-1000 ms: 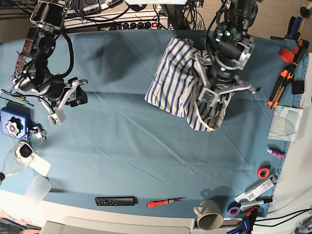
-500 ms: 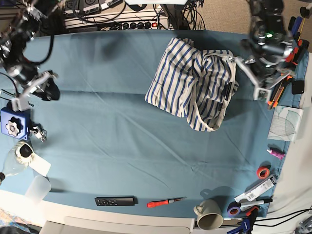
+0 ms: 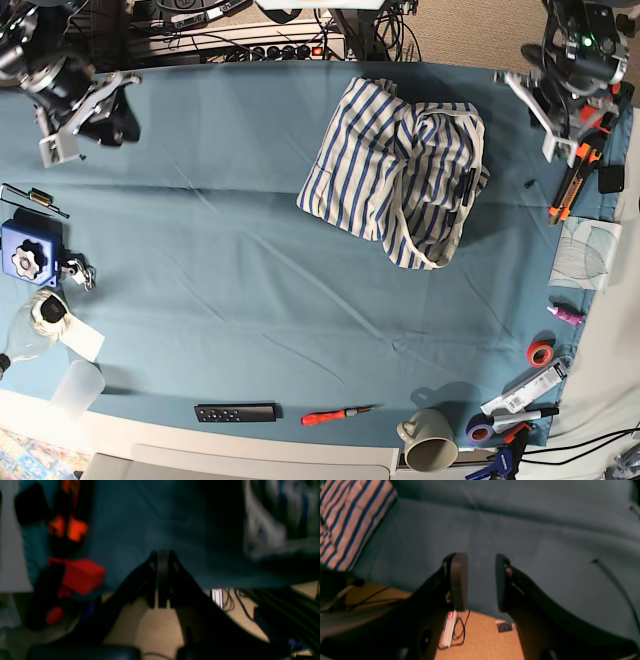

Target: Fold the T-shirt properly

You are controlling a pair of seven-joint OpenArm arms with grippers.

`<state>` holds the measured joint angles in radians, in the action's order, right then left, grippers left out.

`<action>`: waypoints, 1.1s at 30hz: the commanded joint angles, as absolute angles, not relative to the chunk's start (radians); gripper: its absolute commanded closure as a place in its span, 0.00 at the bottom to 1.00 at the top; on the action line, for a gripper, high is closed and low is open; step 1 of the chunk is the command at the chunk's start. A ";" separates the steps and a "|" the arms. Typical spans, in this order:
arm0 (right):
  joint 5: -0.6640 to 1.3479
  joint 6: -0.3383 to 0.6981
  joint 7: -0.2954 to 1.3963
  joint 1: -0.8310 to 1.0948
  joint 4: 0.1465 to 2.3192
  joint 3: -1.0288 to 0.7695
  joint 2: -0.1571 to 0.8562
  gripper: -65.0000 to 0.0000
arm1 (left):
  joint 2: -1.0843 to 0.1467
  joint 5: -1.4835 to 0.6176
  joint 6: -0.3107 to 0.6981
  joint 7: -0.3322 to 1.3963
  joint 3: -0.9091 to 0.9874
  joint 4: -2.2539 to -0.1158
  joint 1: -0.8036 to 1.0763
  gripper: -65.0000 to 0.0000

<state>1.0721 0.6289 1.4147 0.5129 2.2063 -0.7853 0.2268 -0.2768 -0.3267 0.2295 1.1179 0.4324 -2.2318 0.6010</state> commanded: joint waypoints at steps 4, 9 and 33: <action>1.099 0.698 1.396 0.583 2.222 -0.793 0.191 0.71 | -0.285 -0.326 0.231 1.099 0.437 -2.251 0.686 1.00; 1.143 0.698 1.396 0.707 2.222 -0.791 0.191 0.71 | -0.285 -0.365 0.230 1.092 0.437 -2.250 0.780 1.00; 0.641 0.698 1.282 0.777 1.609 -0.388 0.227 0.71 | -0.243 -0.382 0.290 0.963 0.437 -1.750 0.778 1.00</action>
